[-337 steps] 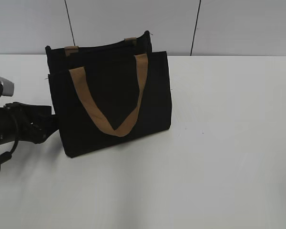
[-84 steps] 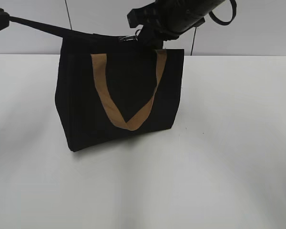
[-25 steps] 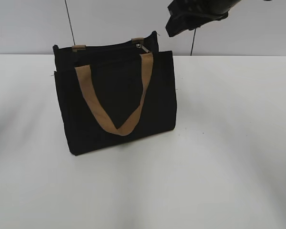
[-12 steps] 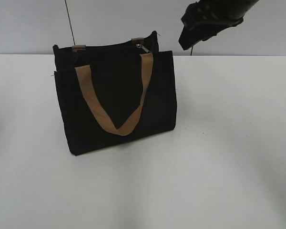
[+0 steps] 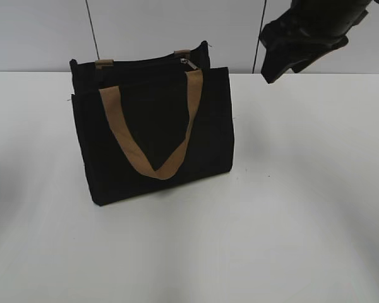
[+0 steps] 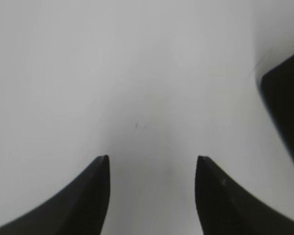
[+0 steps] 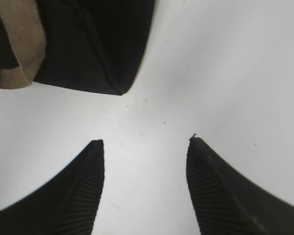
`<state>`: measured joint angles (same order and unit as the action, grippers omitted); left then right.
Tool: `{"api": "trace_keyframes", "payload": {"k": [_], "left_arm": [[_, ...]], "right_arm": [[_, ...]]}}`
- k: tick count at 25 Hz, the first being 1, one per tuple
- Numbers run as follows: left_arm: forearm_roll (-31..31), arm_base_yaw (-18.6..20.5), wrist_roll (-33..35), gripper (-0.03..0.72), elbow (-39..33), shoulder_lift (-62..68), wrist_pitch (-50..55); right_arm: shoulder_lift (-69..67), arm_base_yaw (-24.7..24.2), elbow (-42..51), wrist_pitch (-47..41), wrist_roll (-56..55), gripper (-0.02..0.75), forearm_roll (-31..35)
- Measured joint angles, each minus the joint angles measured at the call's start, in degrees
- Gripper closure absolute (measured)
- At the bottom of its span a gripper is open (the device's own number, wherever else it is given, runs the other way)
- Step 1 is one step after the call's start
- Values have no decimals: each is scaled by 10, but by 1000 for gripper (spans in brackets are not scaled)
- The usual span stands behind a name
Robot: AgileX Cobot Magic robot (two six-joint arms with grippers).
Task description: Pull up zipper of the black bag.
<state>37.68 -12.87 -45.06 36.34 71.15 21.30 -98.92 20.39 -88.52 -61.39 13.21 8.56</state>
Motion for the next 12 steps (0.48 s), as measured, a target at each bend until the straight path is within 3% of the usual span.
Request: {"api": "trace_keyframes", "payload": {"k": [7,12], "left_arm": [[-134,0,151,304,27,28,60],[-203,0,224,340,80,30,134]], "right_arm": [[1,-6,0,-40,-25,329,-29],[6,-6,0,-52,-63,329,-49]]}}
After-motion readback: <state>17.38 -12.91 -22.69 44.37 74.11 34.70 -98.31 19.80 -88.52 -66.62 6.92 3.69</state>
